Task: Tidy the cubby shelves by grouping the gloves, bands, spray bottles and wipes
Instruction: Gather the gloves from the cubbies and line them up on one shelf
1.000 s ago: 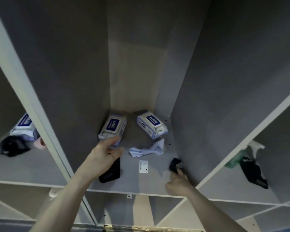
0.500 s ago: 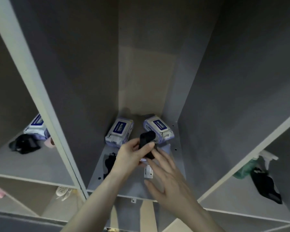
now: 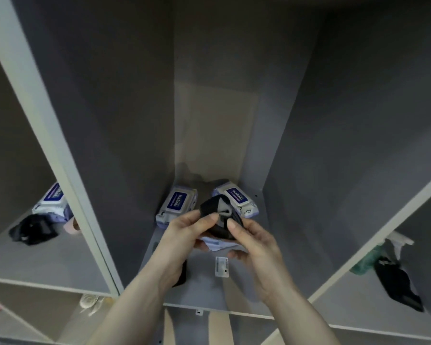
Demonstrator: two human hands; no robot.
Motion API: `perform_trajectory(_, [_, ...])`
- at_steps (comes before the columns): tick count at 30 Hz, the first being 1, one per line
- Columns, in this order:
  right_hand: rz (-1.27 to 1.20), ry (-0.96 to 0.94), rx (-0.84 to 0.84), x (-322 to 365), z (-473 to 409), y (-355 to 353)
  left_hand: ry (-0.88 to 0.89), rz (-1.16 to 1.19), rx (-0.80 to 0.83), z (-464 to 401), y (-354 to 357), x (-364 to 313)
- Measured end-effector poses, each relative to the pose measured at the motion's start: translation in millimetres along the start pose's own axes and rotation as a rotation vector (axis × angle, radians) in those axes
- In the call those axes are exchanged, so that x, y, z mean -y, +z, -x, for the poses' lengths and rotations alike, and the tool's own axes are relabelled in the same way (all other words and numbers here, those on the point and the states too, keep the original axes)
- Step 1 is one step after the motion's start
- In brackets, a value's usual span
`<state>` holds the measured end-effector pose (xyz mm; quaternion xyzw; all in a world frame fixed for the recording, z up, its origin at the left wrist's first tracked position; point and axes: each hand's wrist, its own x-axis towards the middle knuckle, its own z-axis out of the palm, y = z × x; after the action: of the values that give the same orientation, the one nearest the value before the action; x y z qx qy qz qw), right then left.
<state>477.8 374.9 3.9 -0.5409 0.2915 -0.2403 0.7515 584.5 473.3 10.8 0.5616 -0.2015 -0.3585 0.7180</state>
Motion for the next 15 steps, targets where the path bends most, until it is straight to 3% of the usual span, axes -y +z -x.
perform_trajectory(8, [-0.376,0.199,0.127,3,-3,-3,-0.433,0.547,0.162,0,-4,5])
perform_trajectory(15, [-0.296,0.195,0.196,0,-5,-11,-0.360,0.488,0.188,-4,-3,18])
